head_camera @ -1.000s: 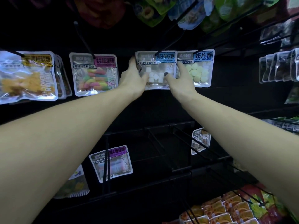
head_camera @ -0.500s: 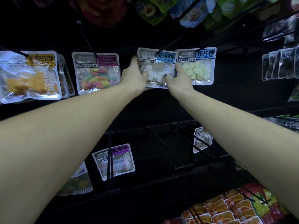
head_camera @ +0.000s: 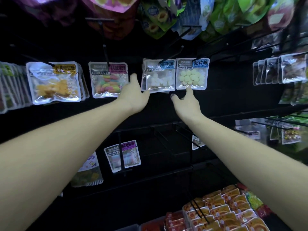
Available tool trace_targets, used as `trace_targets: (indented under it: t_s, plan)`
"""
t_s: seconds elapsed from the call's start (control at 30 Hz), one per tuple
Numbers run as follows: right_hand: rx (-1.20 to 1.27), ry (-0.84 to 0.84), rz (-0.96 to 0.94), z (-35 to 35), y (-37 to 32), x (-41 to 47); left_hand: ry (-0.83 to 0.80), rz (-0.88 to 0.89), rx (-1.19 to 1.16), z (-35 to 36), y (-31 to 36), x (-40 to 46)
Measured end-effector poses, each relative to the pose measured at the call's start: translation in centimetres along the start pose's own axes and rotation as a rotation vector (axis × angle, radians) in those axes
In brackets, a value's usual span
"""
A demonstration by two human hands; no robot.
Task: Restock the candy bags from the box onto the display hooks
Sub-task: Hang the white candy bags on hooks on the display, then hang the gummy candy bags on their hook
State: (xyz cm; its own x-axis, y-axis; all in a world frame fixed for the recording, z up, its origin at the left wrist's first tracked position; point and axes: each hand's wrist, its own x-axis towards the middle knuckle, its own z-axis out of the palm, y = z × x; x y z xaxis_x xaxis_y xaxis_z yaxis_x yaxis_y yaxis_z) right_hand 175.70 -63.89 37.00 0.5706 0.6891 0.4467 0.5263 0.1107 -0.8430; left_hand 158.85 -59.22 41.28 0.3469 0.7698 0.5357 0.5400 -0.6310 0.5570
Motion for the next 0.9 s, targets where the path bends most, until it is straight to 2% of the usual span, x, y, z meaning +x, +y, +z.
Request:
trace_targets:
  t_s: [0.17, 0.3, 0.37, 0.5, 0.67, 0.83, 0.9]
  plan:
    - [-0.023, -0.008, -0.028, -1.4, 0.0, -6.5, -0.099, 0.055, 0.026, -0.1, -0.6, -6.9]
    - [-0.036, 0.102, -0.182, -1.8, 0.5, -13.0, -0.096, 0.192, 0.072, 1.0, -1.5, -14.3]
    - [-0.024, 0.099, -0.253, -1.7, 1.6, -16.6, -0.087, 0.288, 0.068, 1.7, -2.4, -18.9]
    - [-0.063, -0.008, -0.271, 0.1, 6.5, -24.3, -0.272, 0.406, 0.110, 4.6, -6.0, -28.6]
    - [-0.157, -0.267, -0.044, 4.3, 16.7, -34.7, -0.616, 0.263, 0.212, 10.9, -13.8, -39.4]
    - [-0.382, -0.737, 0.404, 6.9, 26.9, -43.1, -0.931, 0.006, 0.302, 16.9, -20.5, -47.2]
    - [-0.444, -0.866, 0.552, 7.1, 30.0, -45.9, -1.022, -0.058, 0.328, 18.6, -22.4, -50.0]
